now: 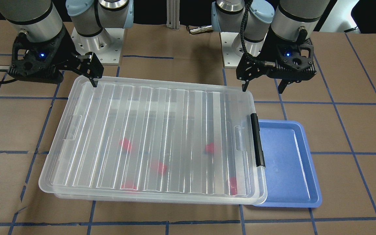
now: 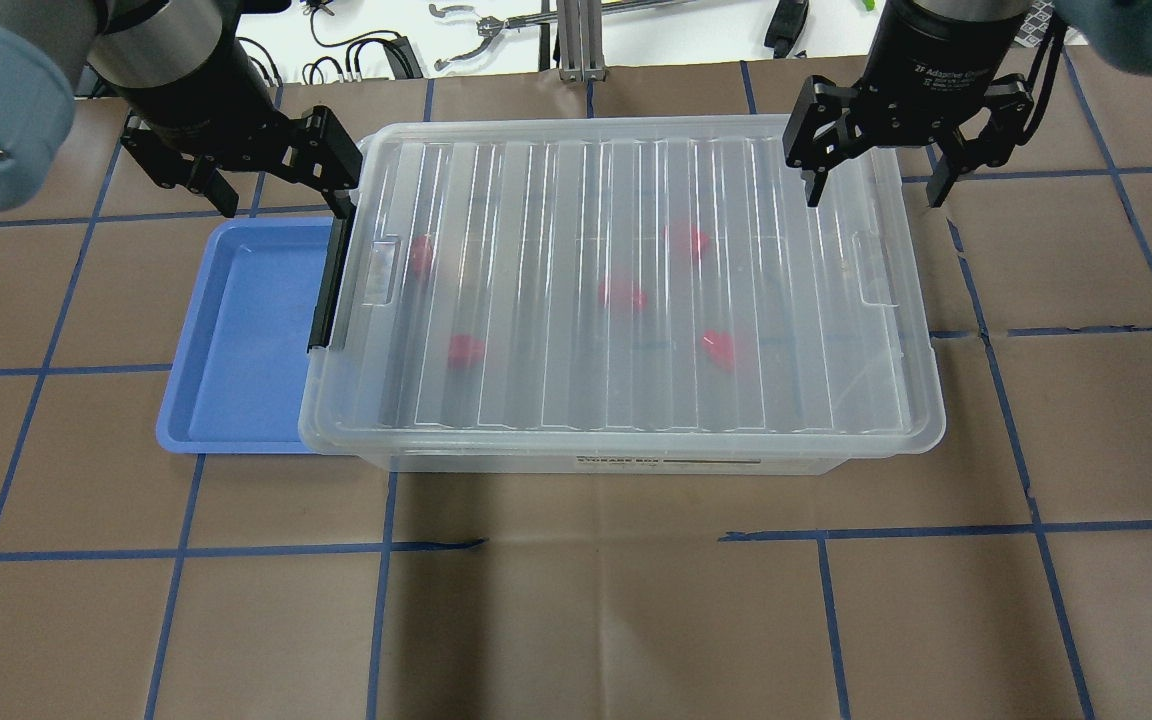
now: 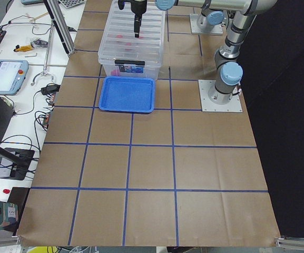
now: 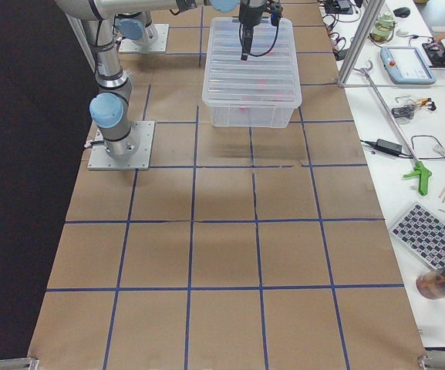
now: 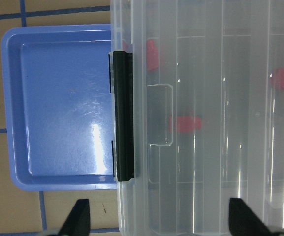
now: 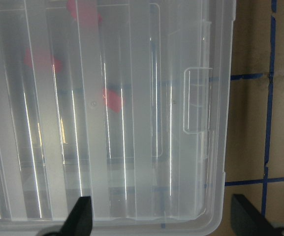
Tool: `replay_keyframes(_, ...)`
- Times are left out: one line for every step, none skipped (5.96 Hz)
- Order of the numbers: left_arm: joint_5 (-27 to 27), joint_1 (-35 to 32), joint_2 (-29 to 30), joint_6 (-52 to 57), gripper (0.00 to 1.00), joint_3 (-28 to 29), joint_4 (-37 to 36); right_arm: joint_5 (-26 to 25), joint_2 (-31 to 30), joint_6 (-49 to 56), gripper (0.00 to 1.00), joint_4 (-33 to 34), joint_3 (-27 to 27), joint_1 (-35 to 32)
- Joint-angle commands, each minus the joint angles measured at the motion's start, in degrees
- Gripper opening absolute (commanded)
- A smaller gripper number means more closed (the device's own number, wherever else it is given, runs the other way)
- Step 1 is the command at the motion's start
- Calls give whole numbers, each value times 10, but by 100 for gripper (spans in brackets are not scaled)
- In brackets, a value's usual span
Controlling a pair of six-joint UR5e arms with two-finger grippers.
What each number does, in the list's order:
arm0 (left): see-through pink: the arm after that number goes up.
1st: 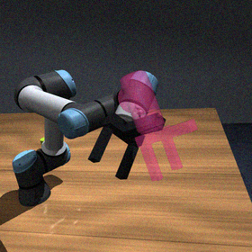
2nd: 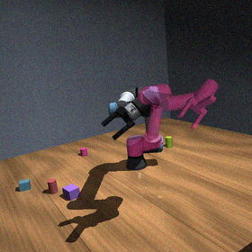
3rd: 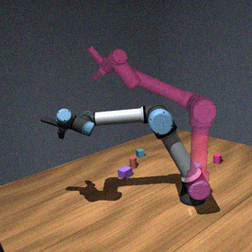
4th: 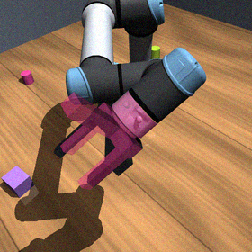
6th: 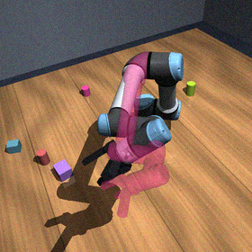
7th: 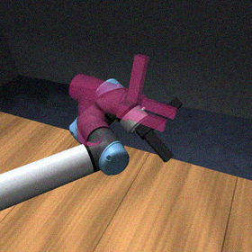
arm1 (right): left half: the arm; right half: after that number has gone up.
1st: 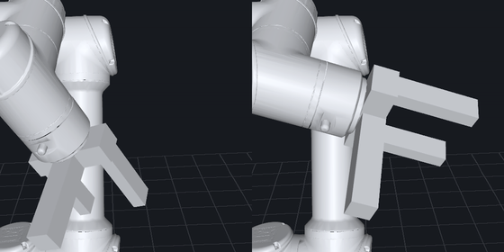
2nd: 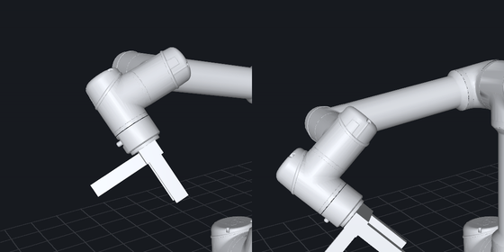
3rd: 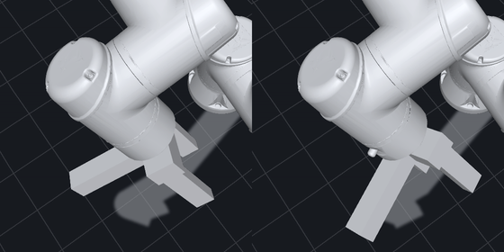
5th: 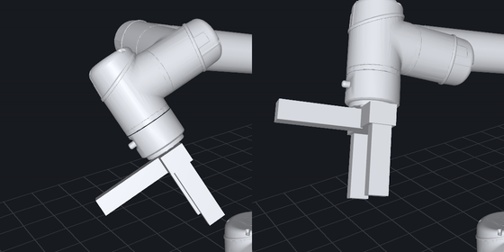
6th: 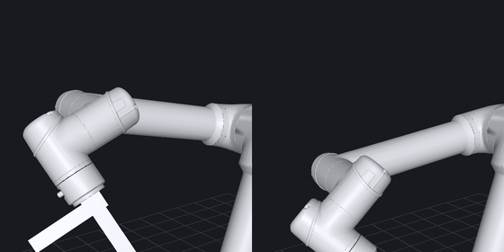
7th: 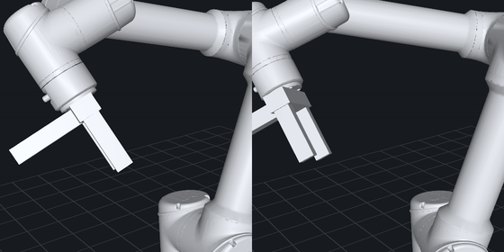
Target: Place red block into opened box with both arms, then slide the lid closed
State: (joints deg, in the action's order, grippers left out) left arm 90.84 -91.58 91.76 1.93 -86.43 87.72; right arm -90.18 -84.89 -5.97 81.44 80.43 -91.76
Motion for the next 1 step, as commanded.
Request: replay_keyframes(0,1,1,0,98,0,0,0,-1,0,100,0,0,0)
